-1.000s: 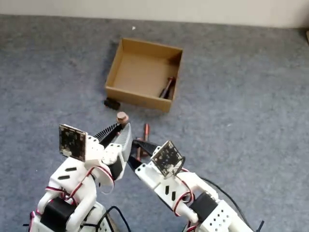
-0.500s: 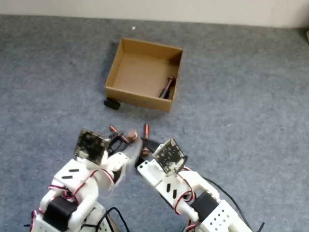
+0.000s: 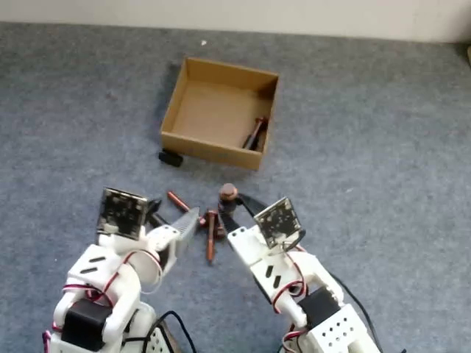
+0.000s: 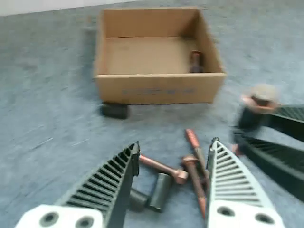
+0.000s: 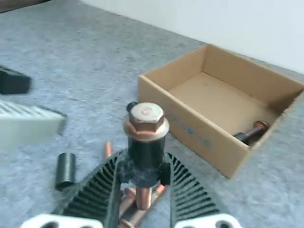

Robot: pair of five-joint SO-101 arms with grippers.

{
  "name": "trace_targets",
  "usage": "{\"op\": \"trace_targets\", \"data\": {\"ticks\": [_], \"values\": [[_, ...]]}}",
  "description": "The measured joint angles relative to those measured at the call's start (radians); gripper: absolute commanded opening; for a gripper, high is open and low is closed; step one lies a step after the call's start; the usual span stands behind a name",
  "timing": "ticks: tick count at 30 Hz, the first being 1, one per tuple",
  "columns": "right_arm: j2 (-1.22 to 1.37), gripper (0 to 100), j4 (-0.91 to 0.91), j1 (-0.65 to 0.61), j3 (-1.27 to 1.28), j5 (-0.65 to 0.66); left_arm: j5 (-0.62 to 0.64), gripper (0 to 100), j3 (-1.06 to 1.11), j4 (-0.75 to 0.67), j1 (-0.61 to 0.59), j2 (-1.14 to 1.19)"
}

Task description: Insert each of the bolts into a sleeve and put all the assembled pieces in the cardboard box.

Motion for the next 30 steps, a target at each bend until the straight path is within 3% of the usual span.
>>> {"op": "trace_targets", "data": {"ticks": [2, 7, 14, 17, 22, 30], "values": [[0.0, 0.5, 0.0, 0.023, 0.0, 0.0, 0.0, 21, 0.0, 0.0, -0.063, 0.0], [0.0, 0.5, 0.0, 0.083, 0.0, 0.0, 0.0, 0, 0.087, -0.008, -0.219, 0.0], [0.0, 0.5, 0.018, 0.124, 0.0, 0.0, -0.002, 0, 0.368, -0.238, -0.298, 0.005], [-0.002, 0.5, 0.094, 0.155, 0.0, 0.0, -0.002, 1, 0.377, -0.339, -0.305, 0.006], [0.0, 0.5, 0.253, 0.193, -0.028, 0.0, -0.002, 1, 0.381, -0.345, -0.305, 0.006], [0.038, 0.5, 0.264, 0.196, -0.204, 0.0, -0.002, 1, 0.381, -0.345, -0.305, 0.006]]}}
